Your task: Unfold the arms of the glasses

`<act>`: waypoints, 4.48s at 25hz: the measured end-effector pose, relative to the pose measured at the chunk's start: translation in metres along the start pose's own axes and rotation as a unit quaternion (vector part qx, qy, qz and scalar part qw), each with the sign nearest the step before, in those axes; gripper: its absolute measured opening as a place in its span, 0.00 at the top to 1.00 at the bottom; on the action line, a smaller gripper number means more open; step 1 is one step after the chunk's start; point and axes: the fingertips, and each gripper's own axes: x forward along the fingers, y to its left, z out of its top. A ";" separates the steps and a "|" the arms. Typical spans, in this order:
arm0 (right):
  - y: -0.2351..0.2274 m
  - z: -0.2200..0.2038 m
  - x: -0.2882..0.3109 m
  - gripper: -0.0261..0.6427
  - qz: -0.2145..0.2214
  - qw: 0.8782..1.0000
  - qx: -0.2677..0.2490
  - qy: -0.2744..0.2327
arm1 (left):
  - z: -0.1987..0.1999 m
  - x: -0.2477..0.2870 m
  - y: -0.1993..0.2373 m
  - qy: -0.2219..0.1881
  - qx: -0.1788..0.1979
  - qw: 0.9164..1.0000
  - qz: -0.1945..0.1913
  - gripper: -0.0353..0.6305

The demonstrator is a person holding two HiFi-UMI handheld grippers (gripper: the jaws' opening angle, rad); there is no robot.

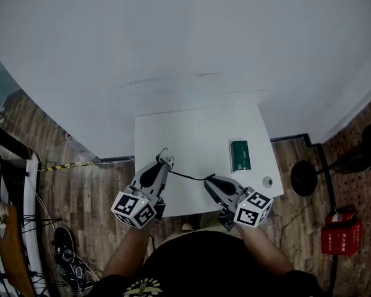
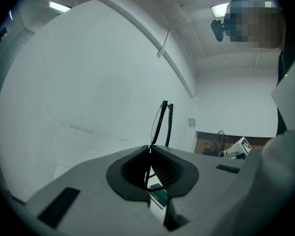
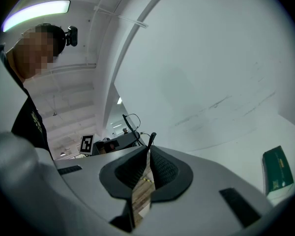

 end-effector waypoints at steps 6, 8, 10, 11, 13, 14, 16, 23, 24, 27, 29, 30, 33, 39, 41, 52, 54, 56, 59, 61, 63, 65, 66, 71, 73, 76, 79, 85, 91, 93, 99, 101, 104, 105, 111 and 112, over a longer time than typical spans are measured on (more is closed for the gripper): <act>-0.004 -0.012 0.007 0.93 0.004 1.000 0.020 0.022 | 0.000 -0.008 0.012 -0.010 -0.032 0.999 0.013 0.91; -0.006 -0.016 0.007 0.93 0.004 0.999 0.025 0.027 | 0.002 -0.008 0.015 -0.017 -0.043 0.999 0.014 0.91; -0.009 -0.020 0.008 0.93 0.007 0.999 0.027 0.034 | 0.005 -0.009 0.017 -0.022 -0.046 0.999 0.016 0.91; -0.010 -0.022 0.008 0.93 0.008 0.999 0.026 0.038 | 0.005 -0.009 0.017 -0.023 -0.045 0.999 0.017 0.91; -0.012 -0.024 0.007 0.94 0.011 0.999 0.024 0.045 | 0.007 -0.010 0.015 -0.026 -0.042 0.999 0.020 0.91; -0.013 -0.025 0.007 0.94 0.011 0.998 0.025 0.049 | 0.008 -0.010 0.014 -0.026 -0.041 0.999 0.022 0.91; -0.019 -0.028 0.007 0.96 0.009 0.998 0.030 0.055 | 0.008 -0.009 0.014 -0.029 -0.037 0.999 0.025 0.92; -0.057 -0.017 0.004 0.83 -0.037 0.998 0.001 0.051 | -0.004 0.007 0.027 0.004 0.040 0.997 0.073 0.92; -0.066 -0.013 0.002 0.80 -0.055 0.997 -0.007 0.046 | -0.008 0.010 0.030 0.011 0.047 0.996 0.080 0.92; -0.089 0.008 -0.008 0.77 -0.107 0.994 -0.031 0.016 | -0.019 0.017 0.037 0.035 0.070 0.992 0.097 0.92; -0.096 0.025 -0.012 0.77 -0.118 0.992 -0.048 -0.005 | -0.026 0.023 0.040 0.049 0.086 0.989 0.105 0.92; -0.095 0.032 -0.012 0.77 -0.111 0.992 -0.056 -0.013 | -0.030 0.026 0.040 0.056 0.094 0.988 0.107 0.92; -0.080 0.045 -0.006 0.77 -0.077 0.993 -0.086 -0.018 | -0.039 0.037 0.036 0.073 0.110 0.986 0.102 0.92; -0.063 0.043 0.010 0.77 -0.034 0.992 -0.117 0.005 | -0.056 0.064 0.018 0.090 0.117 0.986 0.080 0.92; -0.061 0.042 0.014 0.77 -0.024 0.993 -0.115 0.010 | -0.058 0.072 0.011 0.093 0.122 0.986 0.072 0.92; -0.033 0.045 0.030 0.77 0.019 0.991 -0.131 0.018 | -0.073 0.081 -0.025 0.109 0.168 0.979 0.035 0.92; -0.031 0.044 0.030 0.77 0.021 0.991 -0.131 0.019 | -0.075 0.081 -0.030 0.111 0.179 0.977 0.029 0.92; -0.028 0.043 0.031 0.77 0.023 0.991 -0.128 0.018 | -0.076 0.080 -0.034 0.115 0.183 0.976 0.026 0.92; -0.023 0.042 0.032 0.77 0.025 0.991 -0.131 0.018 | -0.077 0.077 -0.041 0.131 0.186 0.973 0.027 0.92; -0.020 0.039 0.031 0.77 0.023 0.990 -0.134 0.022 | -0.078 0.074 -0.047 0.133 0.191 0.972 0.023 0.92; -0.019 0.036 0.031 0.80 0.015 0.990 -0.139 0.026 | -0.078 0.073 -0.050 0.128 0.198 0.972 0.015 0.92; -0.020 0.035 0.029 0.91 0.004 0.989 -0.144 0.024 | -0.079 0.072 -0.053 0.120 0.204 0.972 0.007 0.92; -0.020 0.034 0.028 0.93 0.001 0.989 -0.146 0.024 | -0.079 0.071 -0.053 0.118 0.204 0.972 0.006 0.92; -0.013 0.032 0.026 0.93 -0.003 0.988 -0.154 0.028 | -0.071 0.062 -0.053 0.130 0.204 0.970 0.015 0.92; -0.010 0.030 0.026 0.93 -0.003 0.987 -0.159 0.029 | -0.071 0.060 -0.051 0.124 0.219 0.968 0.013 0.92; -0.007 0.028 0.026 0.93 -0.005 0.986 -0.164 0.032 | -0.071 0.057 -0.049 0.121 0.231 0.965 0.011 0.92; -0.004 0.028 0.026 0.93 -0.003 0.986 -0.166 0.032 | -0.073 0.054 -0.048 0.116 0.235 0.965 0.011 0.92; 0.003 0.026 0.030 0.93 -0.002 0.984 -0.177 0.037 | -0.065 0.046 -0.042 0.114 0.243 0.963 0.019 0.92; 0.011 0.020 0.034 0.93 0.000 0.981 -0.189 0.048 | -0.069 0.039 -0.034 0.105 0.255 0.961 0.022 0.91; 0.013 0.019 0.035 0.93 -0.001 0.980 -0.192 0.051 | -0.068 0.037 -0.033 0.108 0.269 0.957 0.022 0.92; 0.015 0.014 0.032 0.93 -0.017 0.976 -0.207 0.064 | -0.066 0.033 -0.031 0.122 0.315 0.941 0.017 0.91; 0.014 0.013 0.029 0.93 -0.025 0.974 -0.212 0.070 | -0.067 0.033 -0.032 0.128 0.333 0.934 0.015 0.91; 0.010 0.012 0.026 0.93 -0.031 0.975 -0.208 0.073 | -0.070 0.037 -0.034 0.137 0.355 0.925 0.007 0.92; 0.009 0.011 0.025 0.93 -0.033 0.975 -0.206 0.073 | -0.071 0.038 -0.035 0.140 0.360 0.922 0.004 0.92; 0.004 0.007 0.018 0.93 -0.050 0.975 -0.201 0.082 | -0.079 0.042 -0.039 0.158 0.386 0.908 -0.019 0.92; 0.003 0.005 0.017 0.93 -0.053 0.975 -0.199 0.084 | -0.080 0.043 -0.039 0.162 0.391 0.906 -0.023 0.92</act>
